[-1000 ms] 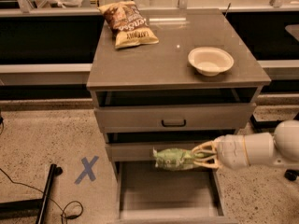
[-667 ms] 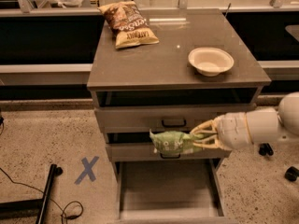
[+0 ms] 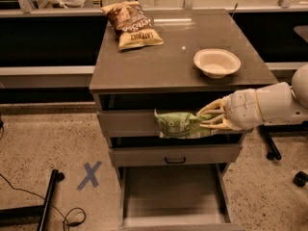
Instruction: Pick green jalapeno chip bag from bottom drawer and place on counter
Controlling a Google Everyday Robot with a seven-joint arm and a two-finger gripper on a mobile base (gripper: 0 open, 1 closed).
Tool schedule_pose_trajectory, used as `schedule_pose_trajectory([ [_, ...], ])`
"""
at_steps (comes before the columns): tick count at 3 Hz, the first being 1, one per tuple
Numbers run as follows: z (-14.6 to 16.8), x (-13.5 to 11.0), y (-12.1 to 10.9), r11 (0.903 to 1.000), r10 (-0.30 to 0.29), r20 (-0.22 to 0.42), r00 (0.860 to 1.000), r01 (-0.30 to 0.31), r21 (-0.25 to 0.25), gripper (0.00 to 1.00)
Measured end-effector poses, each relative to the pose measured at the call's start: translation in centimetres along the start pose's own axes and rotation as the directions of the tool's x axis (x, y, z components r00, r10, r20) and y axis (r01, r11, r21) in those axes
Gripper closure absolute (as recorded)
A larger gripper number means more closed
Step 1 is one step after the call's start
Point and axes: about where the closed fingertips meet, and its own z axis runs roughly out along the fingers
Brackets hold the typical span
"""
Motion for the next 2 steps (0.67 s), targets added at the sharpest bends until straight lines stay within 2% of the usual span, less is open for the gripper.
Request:
schedule_pose_trajectory([
  [1, 0.3, -1.3, -2.1, 0.9991, -0.042, 0.032, 0.999, 0.042, 0.01, 1.0],
  [2, -0.1, -6.7, -7.5, 0.9924, -0.123, 0.089, 0.988, 0.123, 0.004, 1.0],
])
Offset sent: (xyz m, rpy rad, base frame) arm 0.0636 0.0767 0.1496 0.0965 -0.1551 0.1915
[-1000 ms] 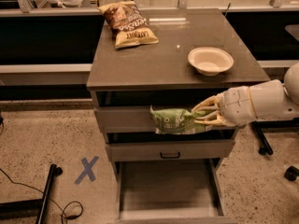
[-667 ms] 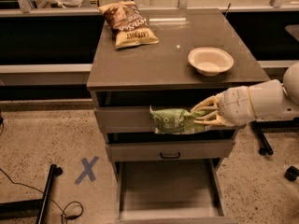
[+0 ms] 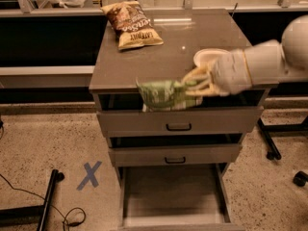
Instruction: Pick green jalapeno chip bag from bottom drawer and place on counter
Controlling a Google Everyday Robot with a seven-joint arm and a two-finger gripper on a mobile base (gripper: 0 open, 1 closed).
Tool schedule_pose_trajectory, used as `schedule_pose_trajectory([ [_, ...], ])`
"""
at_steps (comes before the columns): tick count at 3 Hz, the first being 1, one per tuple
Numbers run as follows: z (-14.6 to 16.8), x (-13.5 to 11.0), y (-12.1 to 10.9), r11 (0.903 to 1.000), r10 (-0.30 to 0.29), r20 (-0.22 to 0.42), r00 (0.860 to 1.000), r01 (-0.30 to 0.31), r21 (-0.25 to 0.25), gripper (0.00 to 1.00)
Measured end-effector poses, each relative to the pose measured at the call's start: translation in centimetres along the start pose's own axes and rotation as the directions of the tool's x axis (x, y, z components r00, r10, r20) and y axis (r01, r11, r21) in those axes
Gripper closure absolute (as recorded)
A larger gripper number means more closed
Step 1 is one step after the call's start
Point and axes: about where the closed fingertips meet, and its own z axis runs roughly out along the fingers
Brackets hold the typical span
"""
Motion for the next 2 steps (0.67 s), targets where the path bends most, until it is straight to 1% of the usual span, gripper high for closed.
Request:
schedule_pose_trajectory([
  [1, -0.4, -2.9, -5.2, 0.9994, -0.029, -0.007, 1.0, 0.029, -0.02, 1.0],
  [2, 0.5, -2.5, -9.0, 0.9974, 0.016, -0.005, 1.0, -0.016, -0.07, 1.0],
])
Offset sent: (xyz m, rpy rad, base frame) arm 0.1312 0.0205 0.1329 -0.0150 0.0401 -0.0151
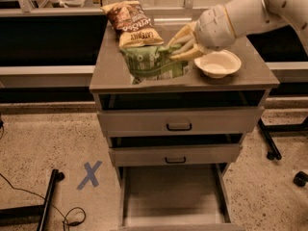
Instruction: Pick green jalapeno chip bag from bottom drawer and place on counter
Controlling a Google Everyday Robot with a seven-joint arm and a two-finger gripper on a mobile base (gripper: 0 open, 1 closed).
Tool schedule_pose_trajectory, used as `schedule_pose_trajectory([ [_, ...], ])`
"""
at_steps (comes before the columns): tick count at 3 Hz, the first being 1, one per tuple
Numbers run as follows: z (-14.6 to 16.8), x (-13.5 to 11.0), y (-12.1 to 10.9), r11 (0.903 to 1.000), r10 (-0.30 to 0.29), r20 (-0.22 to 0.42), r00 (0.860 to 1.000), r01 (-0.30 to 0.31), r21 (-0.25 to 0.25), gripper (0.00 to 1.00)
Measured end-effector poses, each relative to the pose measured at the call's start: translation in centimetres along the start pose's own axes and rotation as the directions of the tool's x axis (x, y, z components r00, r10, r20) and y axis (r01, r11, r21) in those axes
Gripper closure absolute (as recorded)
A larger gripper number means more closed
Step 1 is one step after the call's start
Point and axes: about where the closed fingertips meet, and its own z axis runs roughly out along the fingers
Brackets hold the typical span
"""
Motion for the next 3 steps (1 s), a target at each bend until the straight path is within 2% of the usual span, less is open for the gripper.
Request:
schedule_pose_trajectory([
  [1, 0.7, 2.0, -3.9, 0.9984, 0.054, 0.04, 0.998, -0.054, 0.017, 1.0],
  [2, 0.7, 4.1, -7.0, 0.9922, 0.094, 0.077, 0.993, -0.1, 0.074, 0.83],
  [3, 0.4, 4.3, -7.9, 0.9903, 0.091, 0.083, 0.992, -0.099, 0.097, 0.59],
])
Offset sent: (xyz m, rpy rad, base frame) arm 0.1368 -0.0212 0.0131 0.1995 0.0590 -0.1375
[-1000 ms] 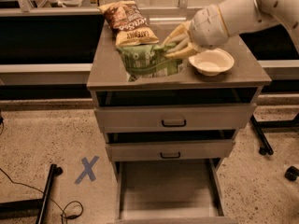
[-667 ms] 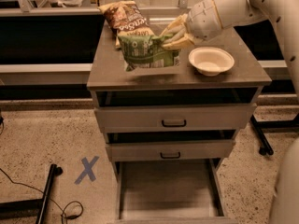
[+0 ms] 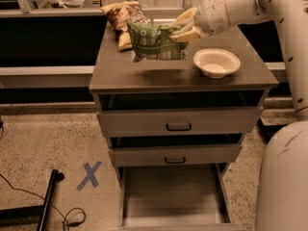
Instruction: Pick green jalapeno chip bag from bottom drawer and place on counter
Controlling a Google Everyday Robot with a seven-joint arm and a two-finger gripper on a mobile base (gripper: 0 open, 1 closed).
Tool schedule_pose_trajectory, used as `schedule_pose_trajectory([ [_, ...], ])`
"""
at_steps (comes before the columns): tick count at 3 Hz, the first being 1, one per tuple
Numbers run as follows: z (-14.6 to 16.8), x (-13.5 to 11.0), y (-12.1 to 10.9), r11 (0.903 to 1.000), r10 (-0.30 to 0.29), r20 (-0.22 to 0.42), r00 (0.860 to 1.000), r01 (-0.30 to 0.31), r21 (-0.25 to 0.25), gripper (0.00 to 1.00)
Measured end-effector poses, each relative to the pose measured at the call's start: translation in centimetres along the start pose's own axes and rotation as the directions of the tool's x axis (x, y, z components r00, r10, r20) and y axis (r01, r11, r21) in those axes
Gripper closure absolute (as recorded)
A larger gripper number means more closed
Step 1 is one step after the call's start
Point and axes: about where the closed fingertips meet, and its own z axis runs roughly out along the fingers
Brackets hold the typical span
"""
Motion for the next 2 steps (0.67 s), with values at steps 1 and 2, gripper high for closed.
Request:
schedule_pose_trajectory([
  [1, 0.48, -0.01, -0.05, 1.0, 0.001, 0.004, 1.0, -0.001, -0.003, 0.28],
  [2, 0.83, -0.03, -0.07, 1.0, 0.001, 0.007, 1.0, -0.001, -0.006, 0.05],
])
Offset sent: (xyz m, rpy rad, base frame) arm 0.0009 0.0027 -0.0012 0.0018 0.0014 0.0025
